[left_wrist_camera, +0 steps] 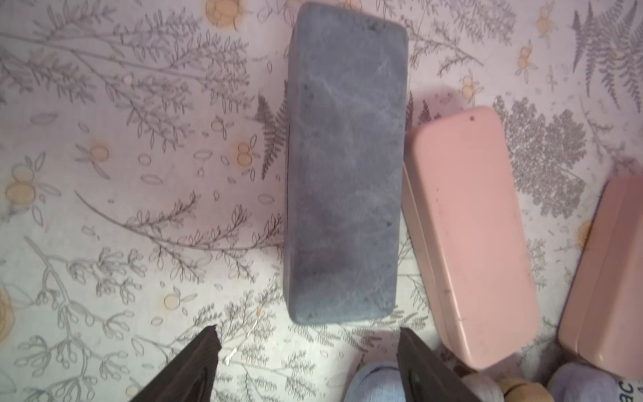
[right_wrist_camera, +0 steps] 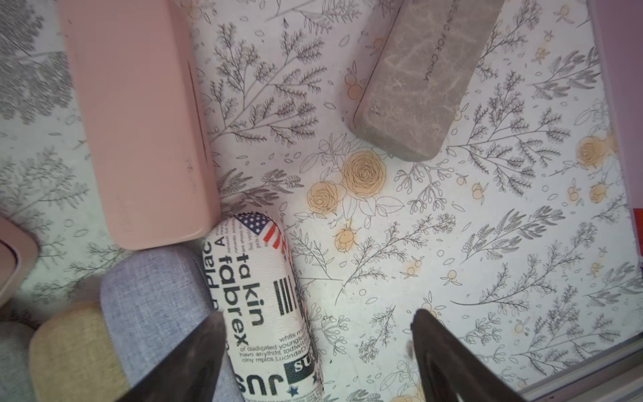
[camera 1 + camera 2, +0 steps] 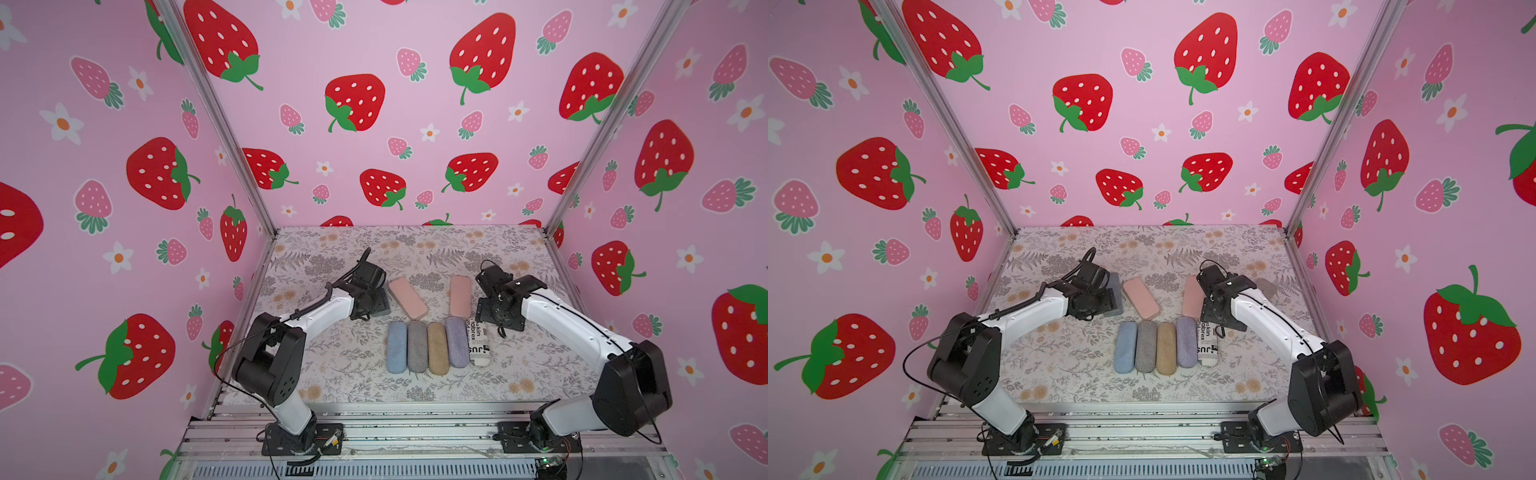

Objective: Close the glasses case
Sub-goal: Move the glasses case to the center of the board.

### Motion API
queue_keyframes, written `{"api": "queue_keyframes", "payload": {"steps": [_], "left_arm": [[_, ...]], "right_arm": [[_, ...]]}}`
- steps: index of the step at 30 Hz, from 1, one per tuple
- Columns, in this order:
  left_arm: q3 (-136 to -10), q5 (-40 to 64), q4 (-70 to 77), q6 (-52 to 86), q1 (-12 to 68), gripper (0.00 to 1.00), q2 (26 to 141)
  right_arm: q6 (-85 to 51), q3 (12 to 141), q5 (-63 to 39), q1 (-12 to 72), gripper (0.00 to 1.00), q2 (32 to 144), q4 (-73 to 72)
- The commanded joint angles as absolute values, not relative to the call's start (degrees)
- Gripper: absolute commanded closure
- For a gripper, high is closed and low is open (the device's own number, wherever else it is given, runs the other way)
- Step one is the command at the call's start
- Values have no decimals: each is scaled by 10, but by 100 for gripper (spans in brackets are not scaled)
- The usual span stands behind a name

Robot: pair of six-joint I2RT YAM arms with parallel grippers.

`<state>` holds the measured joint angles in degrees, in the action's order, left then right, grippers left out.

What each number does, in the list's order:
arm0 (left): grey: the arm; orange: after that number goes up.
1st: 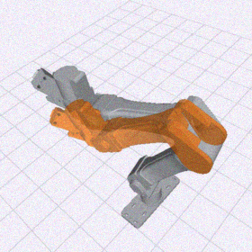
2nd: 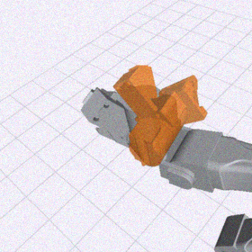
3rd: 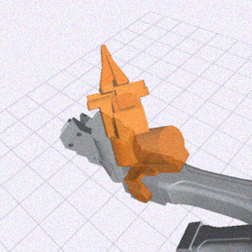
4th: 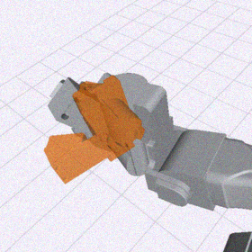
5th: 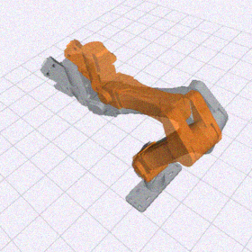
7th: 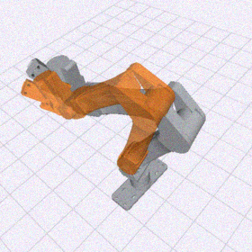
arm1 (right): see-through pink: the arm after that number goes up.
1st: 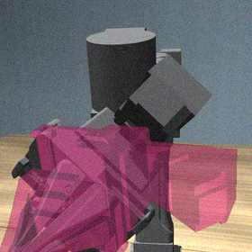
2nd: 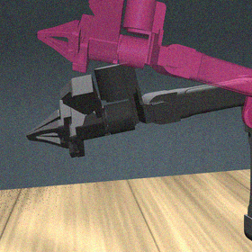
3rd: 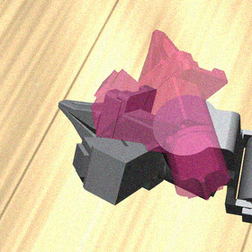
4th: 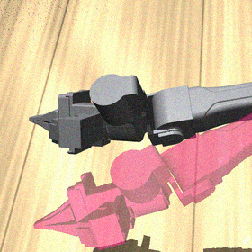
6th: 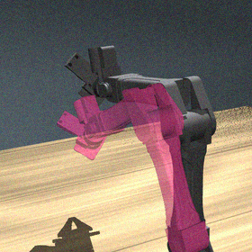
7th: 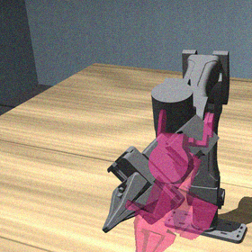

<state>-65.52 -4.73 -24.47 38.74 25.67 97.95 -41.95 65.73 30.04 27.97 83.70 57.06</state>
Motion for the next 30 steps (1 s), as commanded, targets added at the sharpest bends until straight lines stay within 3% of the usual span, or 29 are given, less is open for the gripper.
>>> {"api": "queue_keyframes", "payload": {"steps": [1,5,15,23,30], "left_arm": [[-716,-32,-277,344,240,17,1031],[-780,-16,-295,320,229,13,1090],[-859,-15,-319,301,226,14,1163],[-840,-8,-306,308,225,34,1172],[-817,12,-288,319,230,42,1164]], "right_arm": [[-401,682,294,278,13,858,568],[-395,692,294,274,12,868,566],[-388,695,295,270,11,856,565],[-388,691,295,268,11,853,562],[-391,687,289,268,11,853,557]]}}
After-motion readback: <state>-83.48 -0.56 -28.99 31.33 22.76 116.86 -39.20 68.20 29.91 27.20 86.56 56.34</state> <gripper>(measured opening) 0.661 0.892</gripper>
